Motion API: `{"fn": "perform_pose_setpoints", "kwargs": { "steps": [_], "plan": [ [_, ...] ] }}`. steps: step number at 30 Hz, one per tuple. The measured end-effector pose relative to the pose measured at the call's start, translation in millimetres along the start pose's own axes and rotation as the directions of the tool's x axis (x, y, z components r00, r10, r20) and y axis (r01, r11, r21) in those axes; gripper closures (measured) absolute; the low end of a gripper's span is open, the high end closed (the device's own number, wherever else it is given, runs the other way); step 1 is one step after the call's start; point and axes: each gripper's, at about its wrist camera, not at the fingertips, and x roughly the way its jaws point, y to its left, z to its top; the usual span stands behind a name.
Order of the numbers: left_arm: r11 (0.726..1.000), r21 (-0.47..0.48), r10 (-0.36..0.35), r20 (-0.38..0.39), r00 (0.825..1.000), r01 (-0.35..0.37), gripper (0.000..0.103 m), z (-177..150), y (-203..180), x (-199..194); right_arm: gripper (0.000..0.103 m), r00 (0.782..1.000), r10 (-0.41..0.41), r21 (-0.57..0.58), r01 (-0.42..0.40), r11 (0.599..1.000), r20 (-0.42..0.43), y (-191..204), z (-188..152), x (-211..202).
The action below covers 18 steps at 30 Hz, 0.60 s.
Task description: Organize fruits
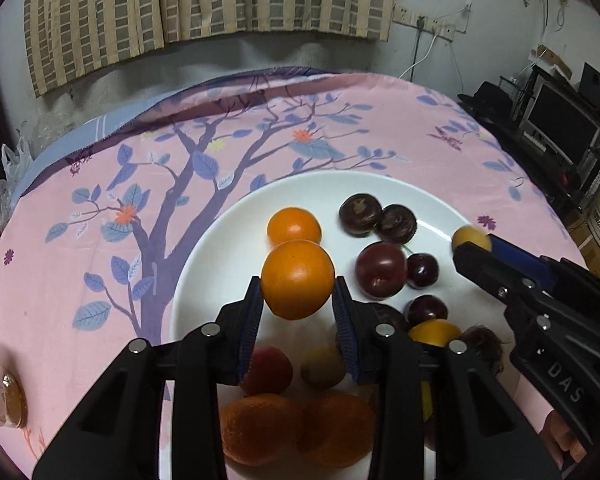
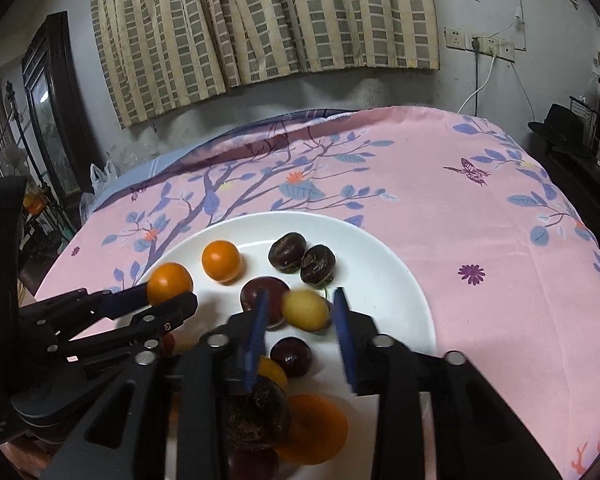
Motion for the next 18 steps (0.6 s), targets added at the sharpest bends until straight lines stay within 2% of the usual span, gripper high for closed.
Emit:
{"fn": "perform_pose_setpoints", "kwargs": {
  "steps": [1,3,4,6,8,13,18],
  "plan": [
    [1.000,-0.003,0.018,0.005,1.000,-0.018,0.044,-1.0,-1.1,-3.4,0.063,1.000,-0.003,-0.009,0.003,1.000,-0.004,2.3,-0.5,-2.4],
    [0.995,-0.006,0.095,0.056,0.994,-0.095,0.026,-1.0,-2.2,-18.7,0.056,1.000,-0.009,-0.021,0.009,1.000,0.008,6.0,0.6,-15.2],
    [0.990,0.002,0.139,0.097,0.986,-0.140,0.020,-0.9,-2.9,-31.7,0.051,1.000,-0.011,-0.019,0.011,1.000,0.022,6.8,1.2,-25.3],
    [0.984,0.008,0.175,0.141,0.974,-0.178,0.014,-0.7,-1.6,-53.0,0.018,0.999,-0.019,-0.013,0.020,1.000,0.047,7.5,0.6,-45.1],
    [0.984,-0.007,0.177,0.171,0.969,-0.178,0.007,-5.7,4.7,-77.6,0.006,0.997,-0.029,-0.025,0.031,0.999,0.075,8.9,-5.5,-63.3],
    [0.990,0.020,0.136,0.183,0.974,-0.142,0.005,-39.9,10.2,-117.0,0.004,0.993,-0.062,-0.089,0.072,0.993,0.105,17.5,-54.5,-99.9],
    [0.994,0.034,0.095,0.153,0.984,-0.101,0.005,-106.7,17.1,-126.5,0.004,0.996,-0.063,-0.043,0.066,0.997,0.064,17.1,-108.0,-112.4]
  ]
}}
